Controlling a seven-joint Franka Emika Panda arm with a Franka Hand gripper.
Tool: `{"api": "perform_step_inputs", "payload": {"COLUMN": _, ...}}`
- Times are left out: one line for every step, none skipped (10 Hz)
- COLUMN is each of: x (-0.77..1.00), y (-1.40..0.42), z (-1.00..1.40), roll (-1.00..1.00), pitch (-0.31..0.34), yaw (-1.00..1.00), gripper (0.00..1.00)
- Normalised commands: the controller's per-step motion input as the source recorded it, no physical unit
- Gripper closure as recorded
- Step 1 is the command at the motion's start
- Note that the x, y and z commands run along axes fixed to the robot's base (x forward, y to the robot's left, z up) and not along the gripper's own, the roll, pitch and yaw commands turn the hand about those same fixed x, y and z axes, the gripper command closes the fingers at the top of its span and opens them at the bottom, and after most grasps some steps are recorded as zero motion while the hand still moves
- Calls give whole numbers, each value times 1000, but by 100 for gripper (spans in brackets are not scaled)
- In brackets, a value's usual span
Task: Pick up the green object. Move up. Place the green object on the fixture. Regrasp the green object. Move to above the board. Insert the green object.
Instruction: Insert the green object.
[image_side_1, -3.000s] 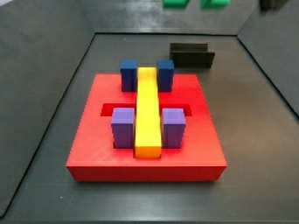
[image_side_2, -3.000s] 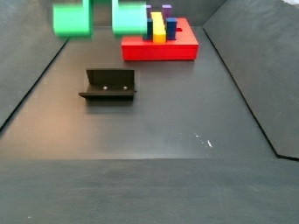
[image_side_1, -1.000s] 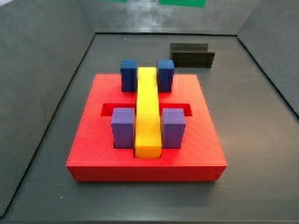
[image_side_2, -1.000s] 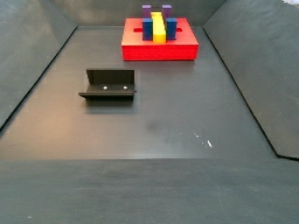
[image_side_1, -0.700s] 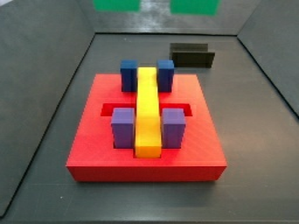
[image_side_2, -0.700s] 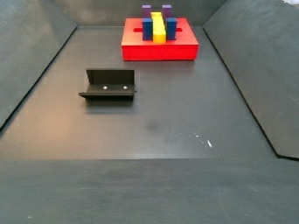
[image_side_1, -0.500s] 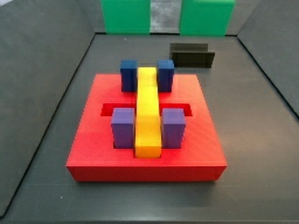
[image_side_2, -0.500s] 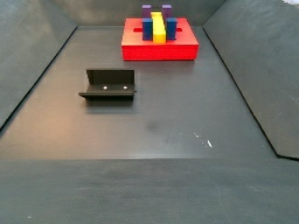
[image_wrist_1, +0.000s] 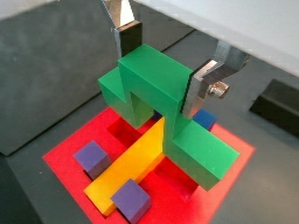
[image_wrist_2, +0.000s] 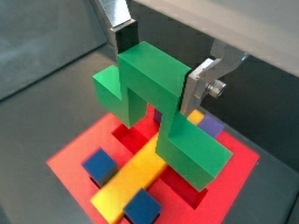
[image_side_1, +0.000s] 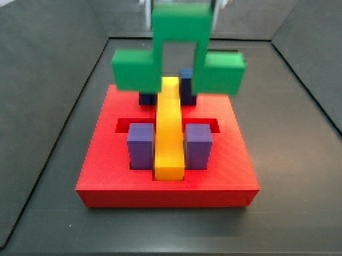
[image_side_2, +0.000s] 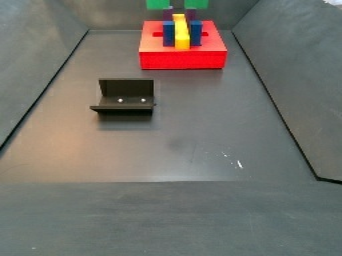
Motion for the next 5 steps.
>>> {"api": "perform_step_inputs", "payload": {"x": -334, "y": 0, "z": -509, "roll": -59, "pitch": -150, "yaw": 6, "gripper": 100}}
{"api": "perform_step_inputs", "payload": {"x": -300, "y": 60, "z": -186, "roll": -94, "pitch": -46, "yaw": 0, "gripper": 100}}
{"api": "perform_step_inputs", "payload": {"x": -294, "y": 17, "z": -60, "roll": -187, "pitch": -123, "yaw": 0, "gripper": 100}}
{"api": "perform_step_inputs", "payload": {"x": -229, "y": 0, "z": -146, "roll": -144, "pitch": -213, "yaw": 43, "gripper": 100}}
{"api": "perform_step_inputs", "payload": {"x": -54, "y": 0, "z": -169, "roll": -114, "pitch": -191, "yaw": 106, "gripper": 100}}
